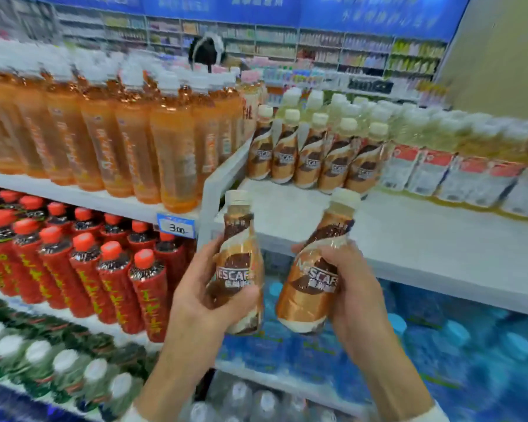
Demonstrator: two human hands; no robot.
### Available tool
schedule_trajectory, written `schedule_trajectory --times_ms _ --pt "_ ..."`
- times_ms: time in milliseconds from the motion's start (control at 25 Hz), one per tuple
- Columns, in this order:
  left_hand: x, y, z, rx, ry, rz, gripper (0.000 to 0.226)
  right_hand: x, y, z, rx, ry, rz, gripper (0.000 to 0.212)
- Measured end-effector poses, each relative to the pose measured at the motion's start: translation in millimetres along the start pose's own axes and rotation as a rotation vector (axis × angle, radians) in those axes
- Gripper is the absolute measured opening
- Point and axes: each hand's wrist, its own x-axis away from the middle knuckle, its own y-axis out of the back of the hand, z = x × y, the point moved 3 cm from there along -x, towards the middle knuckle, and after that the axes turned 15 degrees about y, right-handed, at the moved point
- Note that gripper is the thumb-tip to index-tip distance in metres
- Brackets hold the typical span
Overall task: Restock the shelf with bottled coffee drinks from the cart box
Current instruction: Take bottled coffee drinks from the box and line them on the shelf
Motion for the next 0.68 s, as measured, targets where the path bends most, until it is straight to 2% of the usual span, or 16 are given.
schedule_trajectory --times_ms 120,200,320,440,600,680 --pt "-43 -44 -24 -0.079 -0.114 0.029 0.076 -44 17 40 0.074 0.172 0.029 0.028" --pt "-75 -62 -38 -0.146 -0.178 0.037 0.076 -72 21 52 0.177 0.255 0.084 0.025" --pt "-116 -77 -53 -0.264 -0.217 0.041 0.076 -107 23 47 0.333 0.300 0.083 0.038" --pt "-149 -75 -48 -0.345 -0.206 0.046 0.080 -134 27 22 0.434 0.268 0.098 0.054" --pt "-165 -69 -30 -0.391 -0.183 0.073 0.084 -145 30 0 0.395 0.239 0.073 0.053" --pt "-168 -66 -24 -0.392 -0.170 0.081 0.081 -143 31 -1 0.397 0.217 0.072 0.063"
